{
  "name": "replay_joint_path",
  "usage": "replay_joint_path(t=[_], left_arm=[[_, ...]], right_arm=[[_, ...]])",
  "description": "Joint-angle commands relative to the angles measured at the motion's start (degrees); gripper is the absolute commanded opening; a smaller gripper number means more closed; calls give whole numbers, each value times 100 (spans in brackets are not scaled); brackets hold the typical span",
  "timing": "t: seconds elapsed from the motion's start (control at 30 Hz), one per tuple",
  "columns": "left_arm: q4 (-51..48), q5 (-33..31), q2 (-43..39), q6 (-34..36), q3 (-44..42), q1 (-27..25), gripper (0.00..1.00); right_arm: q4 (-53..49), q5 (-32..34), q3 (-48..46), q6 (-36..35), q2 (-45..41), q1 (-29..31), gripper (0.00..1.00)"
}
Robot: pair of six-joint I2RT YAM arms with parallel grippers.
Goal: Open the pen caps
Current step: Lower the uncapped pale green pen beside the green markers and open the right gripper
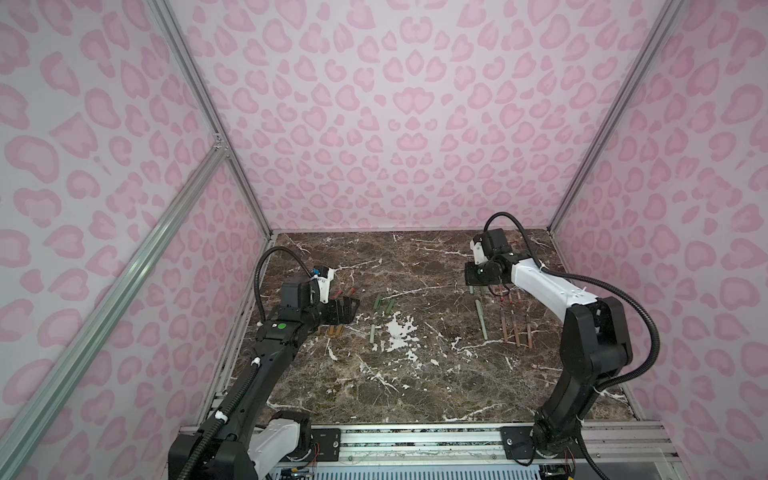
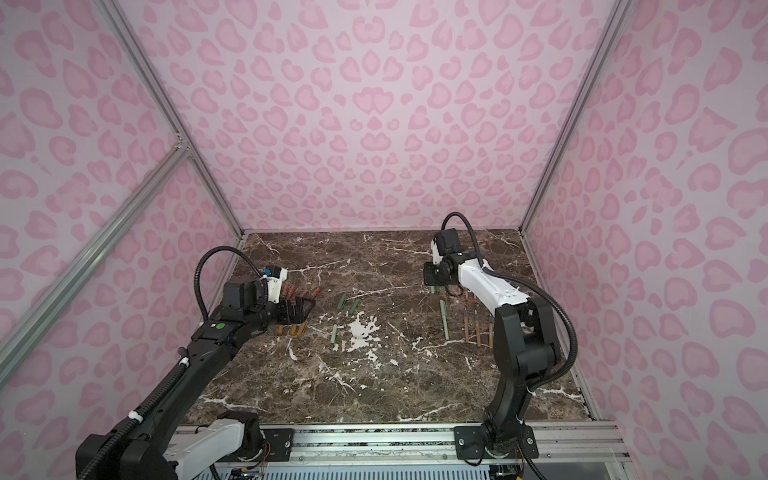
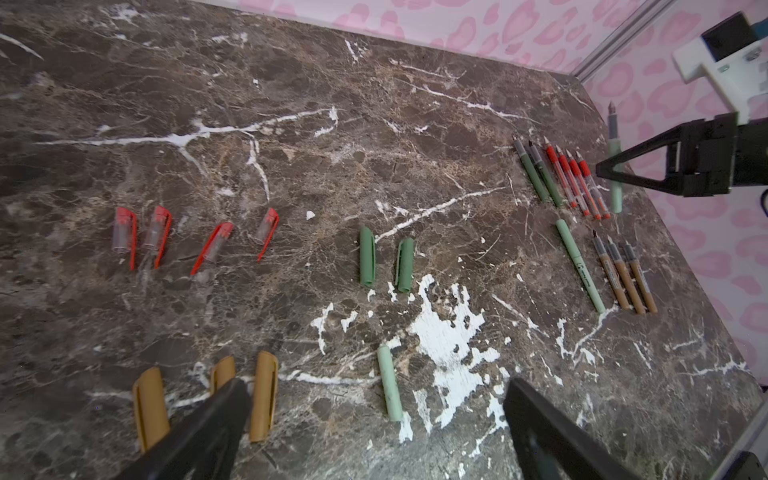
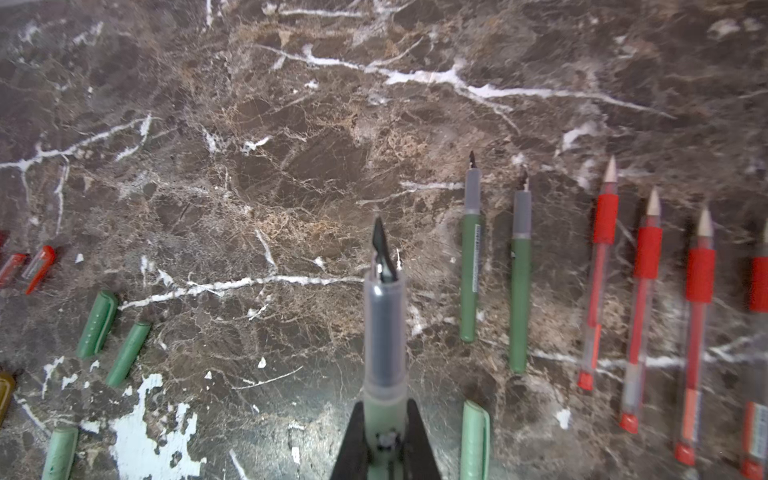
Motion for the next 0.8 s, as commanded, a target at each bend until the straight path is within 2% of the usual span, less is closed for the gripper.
replay_joint_path(t=[0.0, 0.3, 0.63, 0.77], left_arm=[[205, 9, -162, 179, 49, 260, 98], [196, 141, -312, 172, 72, 609, 98], [184, 114, -277, 181, 93, 714, 98], [99, 157, -272, 135, 177, 728, 98]], right_arm=[[-202, -32, 467, -98, 471, -6, 0], [-637, 90, 1779, -102, 1879, -9, 0], [-855, 237, 2304, -34, 2772, -62, 2], [-811, 205, 2264, 27, 2859, -62, 6]])
